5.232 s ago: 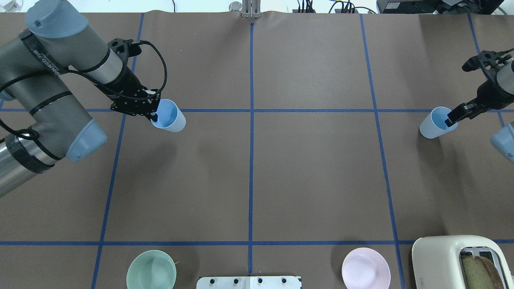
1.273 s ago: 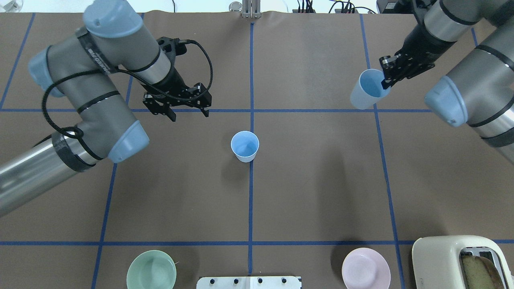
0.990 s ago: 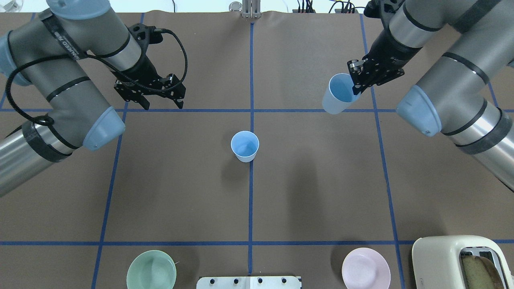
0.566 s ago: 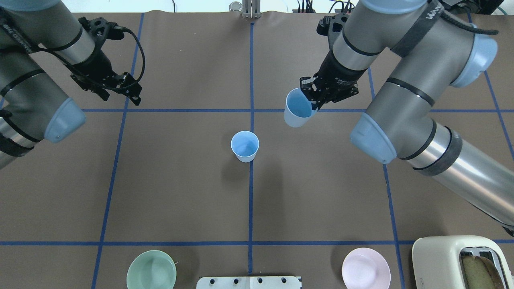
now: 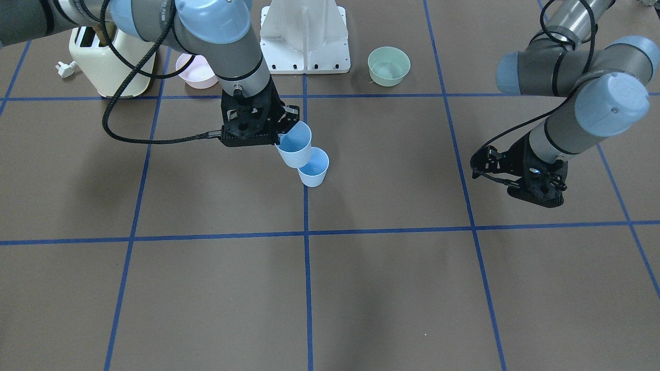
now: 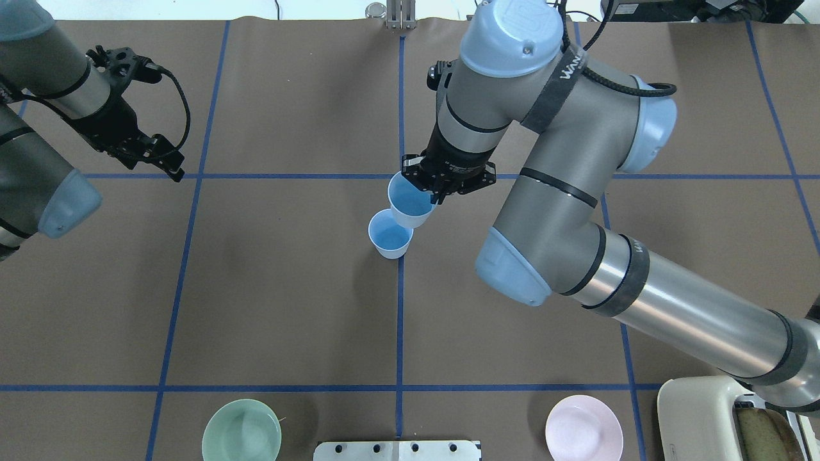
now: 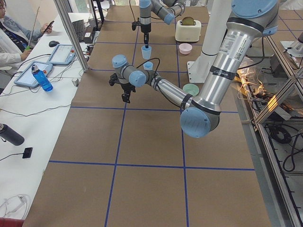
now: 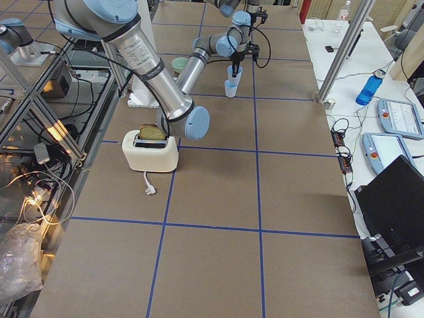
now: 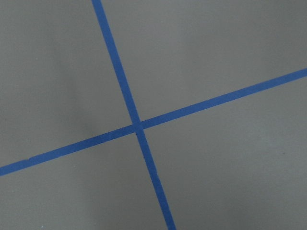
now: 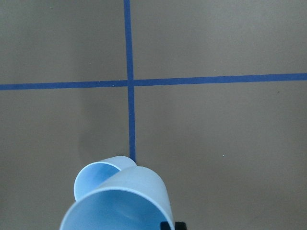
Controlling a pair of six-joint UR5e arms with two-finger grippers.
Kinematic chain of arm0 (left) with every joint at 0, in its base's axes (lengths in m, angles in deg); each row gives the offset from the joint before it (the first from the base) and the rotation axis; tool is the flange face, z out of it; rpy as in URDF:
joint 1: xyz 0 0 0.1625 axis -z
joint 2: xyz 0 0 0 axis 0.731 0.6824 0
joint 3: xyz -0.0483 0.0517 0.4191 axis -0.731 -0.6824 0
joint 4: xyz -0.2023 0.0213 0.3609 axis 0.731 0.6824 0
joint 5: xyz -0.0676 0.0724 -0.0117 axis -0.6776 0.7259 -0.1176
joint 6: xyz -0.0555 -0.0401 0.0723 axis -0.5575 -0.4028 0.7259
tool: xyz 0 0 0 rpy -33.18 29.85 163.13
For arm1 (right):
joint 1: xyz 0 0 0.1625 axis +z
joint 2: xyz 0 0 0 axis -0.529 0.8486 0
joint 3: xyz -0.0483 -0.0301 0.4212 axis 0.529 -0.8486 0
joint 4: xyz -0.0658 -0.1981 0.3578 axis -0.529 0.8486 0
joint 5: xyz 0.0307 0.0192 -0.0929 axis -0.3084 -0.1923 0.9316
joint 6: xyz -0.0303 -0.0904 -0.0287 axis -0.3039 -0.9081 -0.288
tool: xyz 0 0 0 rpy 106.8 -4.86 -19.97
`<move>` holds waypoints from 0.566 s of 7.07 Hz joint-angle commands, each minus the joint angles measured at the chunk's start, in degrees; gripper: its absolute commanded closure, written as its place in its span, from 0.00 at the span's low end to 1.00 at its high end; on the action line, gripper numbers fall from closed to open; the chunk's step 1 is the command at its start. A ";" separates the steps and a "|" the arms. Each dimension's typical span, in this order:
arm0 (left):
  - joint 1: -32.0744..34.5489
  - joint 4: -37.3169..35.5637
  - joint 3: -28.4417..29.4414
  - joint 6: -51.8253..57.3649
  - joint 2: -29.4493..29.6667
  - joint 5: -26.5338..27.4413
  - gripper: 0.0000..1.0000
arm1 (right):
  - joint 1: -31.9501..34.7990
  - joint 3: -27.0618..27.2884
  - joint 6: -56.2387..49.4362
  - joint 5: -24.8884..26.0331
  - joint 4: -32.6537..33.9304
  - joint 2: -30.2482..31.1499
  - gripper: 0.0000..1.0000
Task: Stack blue cups with both arms
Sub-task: 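Carry the held cup with the right gripper over the center cup and lower it in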
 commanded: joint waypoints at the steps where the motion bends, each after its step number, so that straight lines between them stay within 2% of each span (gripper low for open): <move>1: 0.03 1.65 0.87 0.11 -0.38 0.01 0.03 | -1.96 -2.10 0.49 1.80 -0.52 -1.46 1.00; 2: 0.03 1.66 0.87 0.11 -0.46 0.01 0.03 | -2.66 -4.54 0.83 2.33 -4.36 -1.46 1.00; 4: 0.03 1.66 1.22 0.11 -0.38 0.01 0.03 | -2.76 -5.27 1.63 2.78 -6.06 -1.46 1.00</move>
